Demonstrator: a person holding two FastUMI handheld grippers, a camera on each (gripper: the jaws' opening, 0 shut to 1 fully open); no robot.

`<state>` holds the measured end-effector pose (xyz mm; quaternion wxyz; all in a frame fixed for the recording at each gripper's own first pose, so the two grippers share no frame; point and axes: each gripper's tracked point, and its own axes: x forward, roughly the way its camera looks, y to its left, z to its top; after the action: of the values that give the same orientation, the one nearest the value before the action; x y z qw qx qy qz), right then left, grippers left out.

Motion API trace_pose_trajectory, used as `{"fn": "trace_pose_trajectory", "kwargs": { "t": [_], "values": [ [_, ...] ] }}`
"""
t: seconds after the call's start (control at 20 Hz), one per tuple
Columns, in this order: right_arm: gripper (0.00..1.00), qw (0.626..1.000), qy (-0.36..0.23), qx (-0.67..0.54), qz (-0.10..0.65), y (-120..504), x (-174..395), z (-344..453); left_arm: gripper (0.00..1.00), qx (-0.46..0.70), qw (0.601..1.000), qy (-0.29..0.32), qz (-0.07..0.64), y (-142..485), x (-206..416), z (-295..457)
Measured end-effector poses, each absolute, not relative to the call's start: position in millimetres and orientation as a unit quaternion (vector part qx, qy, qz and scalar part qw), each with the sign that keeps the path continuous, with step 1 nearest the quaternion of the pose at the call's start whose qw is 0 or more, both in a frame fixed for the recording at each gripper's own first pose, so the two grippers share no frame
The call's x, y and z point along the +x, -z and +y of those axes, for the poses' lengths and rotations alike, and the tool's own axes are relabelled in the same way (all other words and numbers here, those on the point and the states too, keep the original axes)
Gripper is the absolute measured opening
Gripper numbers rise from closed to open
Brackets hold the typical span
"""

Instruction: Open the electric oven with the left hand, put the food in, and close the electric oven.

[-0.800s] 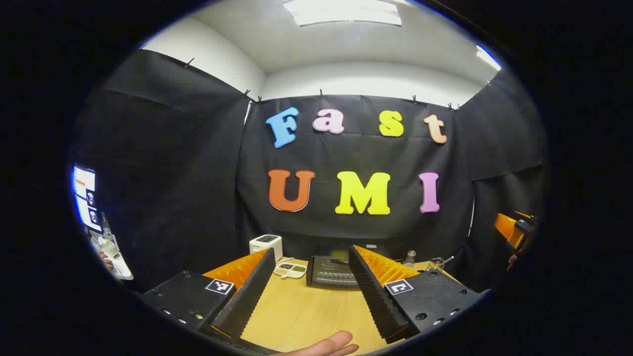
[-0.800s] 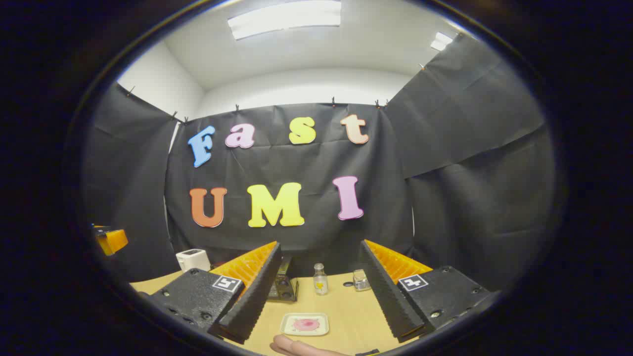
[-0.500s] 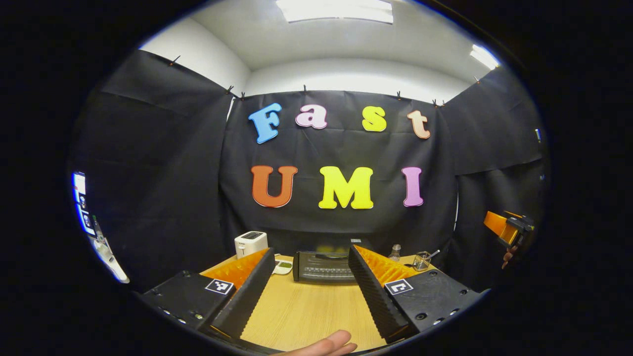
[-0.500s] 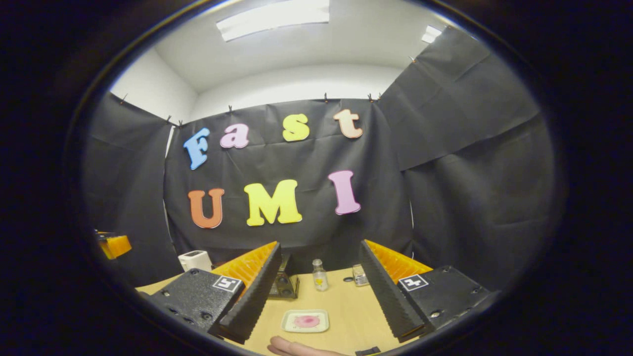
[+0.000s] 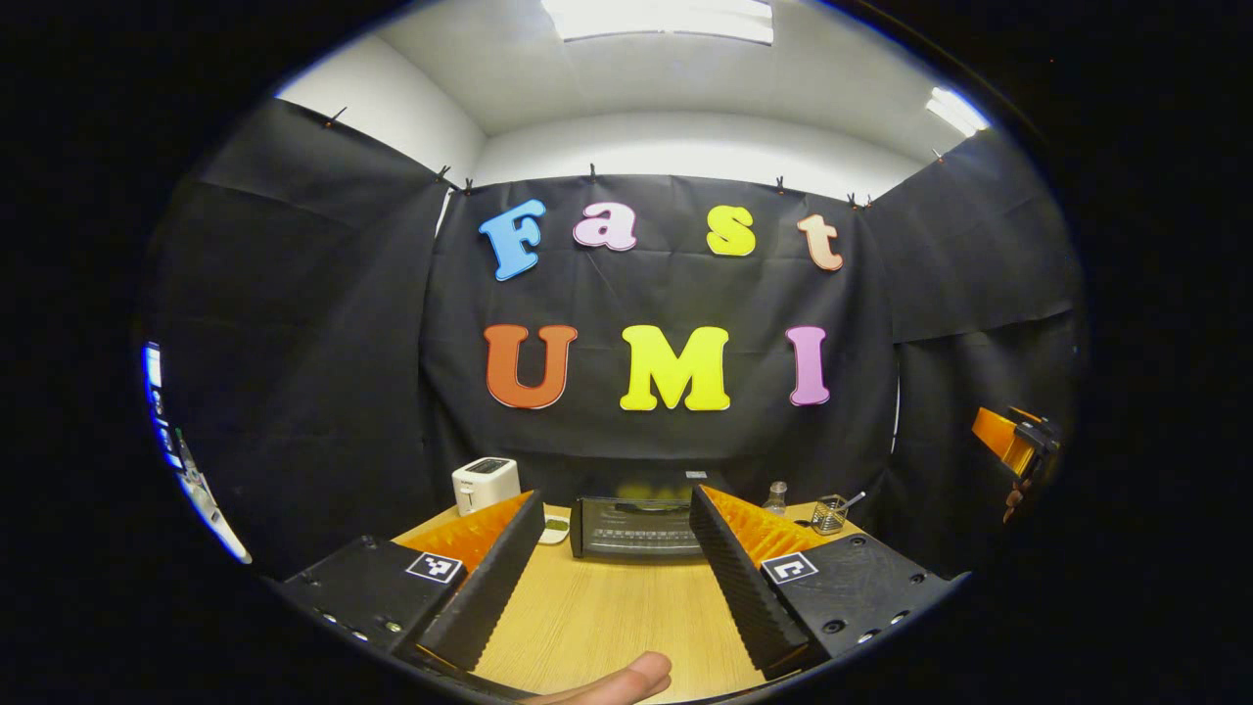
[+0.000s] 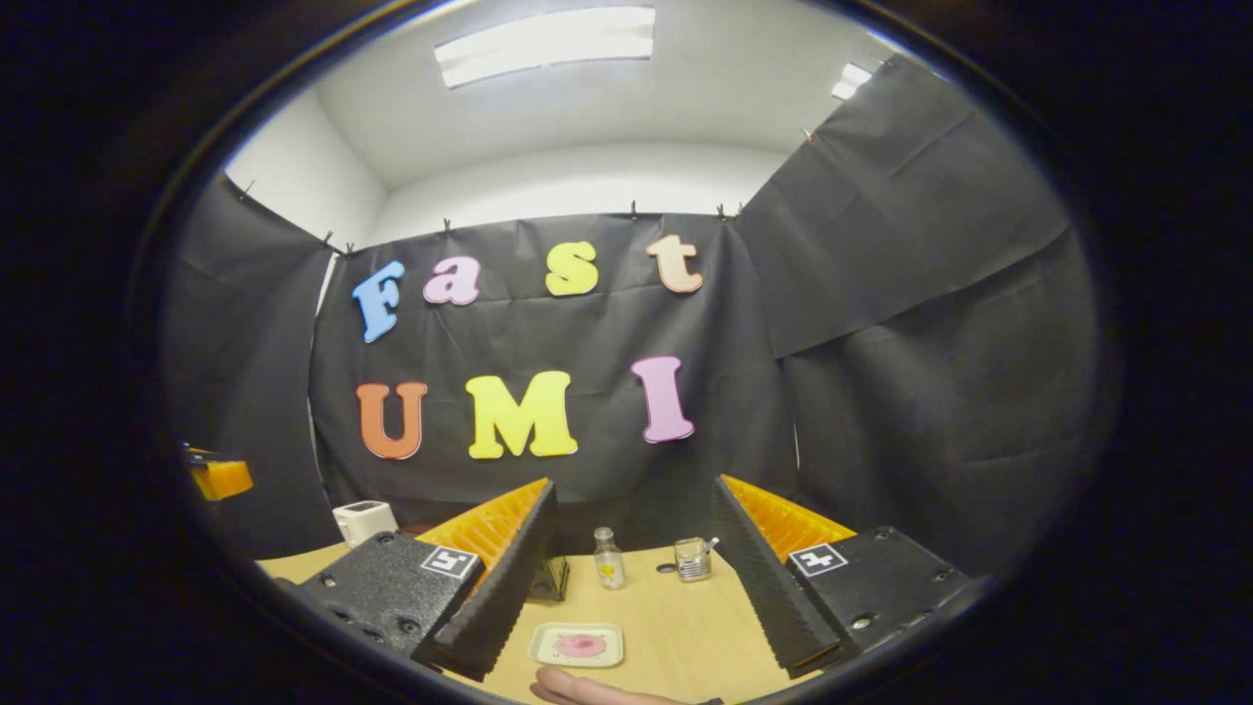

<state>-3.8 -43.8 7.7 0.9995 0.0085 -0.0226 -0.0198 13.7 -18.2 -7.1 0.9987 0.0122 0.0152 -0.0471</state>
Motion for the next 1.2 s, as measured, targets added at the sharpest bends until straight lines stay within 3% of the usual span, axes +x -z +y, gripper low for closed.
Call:
{"fn": "trace_pose_trajectory", "kwargs": {
  "t": [0.1,0.15,0.4,0.65,0.7,0.75,0.8,0.85,0.95,1.0,1.05,1.2],
  "values": [
    [0.96,0.999,0.018,0.009,-0.025,-8.0,-1.0,-47.0,0.95,0.021,0.999,0.038,0.018,10.1,23.0,-16.4],
    [1.00,0.999,0.020,0.010,-0.026,-7.2,2.4,-50.6,0.95,0.022,0.999,0.035,0.024,12.9,27.6,-16.5],
    [1.00,0.999,0.031,-0.003,-0.026,-7.8,31.8,-68.6,0.95,0.029,0.997,0.060,0.038,22.9,59.8,-38.1],
    [1.00,1.000,0.009,-0.011,-0.011,3.8,65.5,-69.6,0.95,-0.004,0.995,0.065,0.082,41.6,128.1,-50.3],
    [0.96,1.000,0.008,-0.011,-0.010,6.8,71.7,-72.5,0.95,-0.004,0.993,0.066,0.093,48.9,143.9,-52.5],
    [1.00,1.000,0.011,-0.012,-0.006,9.4,78.0,-76.5,0.95,-0.003,0.993,0.067,0.101,55.3,160.5,-53.6],
    [0.96,1.000,0.014,-0.013,-0.003,13.9,83.6,-80.8,0.95,-0.003,0.992,0.061,0.110,61.7,175.6,-50.2],
    [1.00,1.000,0.016,-0.014,0.002,16.0,87.6,-84.1,0.95,-0.006,0.991,0.058,0.124,70.5,188.3,-51.9],
    [0.96,1.000,0.019,-0.018,0.009,19.4,94.6,-90.4,0.95,-0.011,0.986,0.064,0.151,91.0,213.2,-61.0],
    [1.00,0.999,0.023,-0.021,0.009,19.6,96.7,-95.2,0.95,-0.010,0.985,0.069,0.160,98.8,224.4,-65.5],
    [0.96,0.999,0.025,-0.024,0.007,18.3,98.0,-98.5,0.95,-0.009,0.983,0.072,0.168,106.6,237.3,-69.9],
    [1.00,0.999,0.025,-0.026,0.003,19.1,99.2,-103.5,0.95,0.005,0.979,0.084,0.183,132.0,276.6,-85.2]
  ]
}}
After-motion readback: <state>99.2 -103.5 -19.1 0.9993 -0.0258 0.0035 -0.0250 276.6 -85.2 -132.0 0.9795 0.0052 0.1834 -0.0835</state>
